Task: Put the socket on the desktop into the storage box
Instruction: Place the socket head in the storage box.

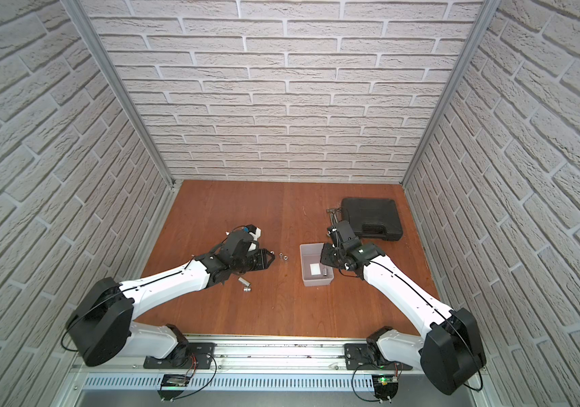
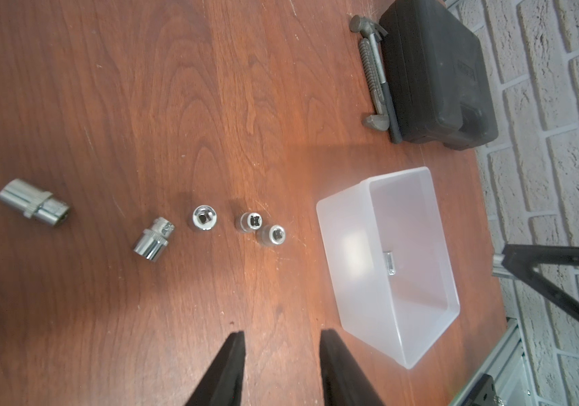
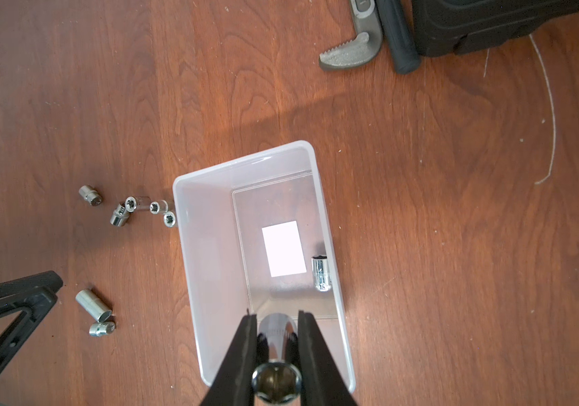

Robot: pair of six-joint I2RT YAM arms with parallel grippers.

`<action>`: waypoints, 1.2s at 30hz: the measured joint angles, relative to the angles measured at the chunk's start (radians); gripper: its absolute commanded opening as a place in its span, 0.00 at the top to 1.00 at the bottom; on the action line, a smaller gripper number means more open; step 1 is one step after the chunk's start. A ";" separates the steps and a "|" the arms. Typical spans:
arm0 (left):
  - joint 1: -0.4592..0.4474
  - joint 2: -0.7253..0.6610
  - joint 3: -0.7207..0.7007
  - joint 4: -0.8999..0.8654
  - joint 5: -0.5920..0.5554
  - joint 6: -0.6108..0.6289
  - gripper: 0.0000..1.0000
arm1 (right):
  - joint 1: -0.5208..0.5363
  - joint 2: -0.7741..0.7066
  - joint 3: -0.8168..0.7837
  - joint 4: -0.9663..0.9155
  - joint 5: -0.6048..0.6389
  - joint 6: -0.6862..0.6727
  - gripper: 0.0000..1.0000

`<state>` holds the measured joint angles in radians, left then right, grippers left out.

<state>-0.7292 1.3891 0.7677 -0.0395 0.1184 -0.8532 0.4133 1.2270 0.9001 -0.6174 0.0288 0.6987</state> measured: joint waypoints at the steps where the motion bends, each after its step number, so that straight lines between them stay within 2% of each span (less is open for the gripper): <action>1: -0.001 0.000 0.000 -0.002 -0.001 0.002 0.59 | 0.000 0.003 -0.001 0.000 -0.001 0.000 0.98; 36: -0.001 0.023 0.031 -0.063 -0.032 0.015 0.59 | 0.000 0.077 -0.005 0.031 -0.030 -0.004 0.98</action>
<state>-0.7300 1.4124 0.7986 -0.1020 0.0868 -0.8379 0.4133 1.3041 0.8951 -0.5865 -0.0013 0.6949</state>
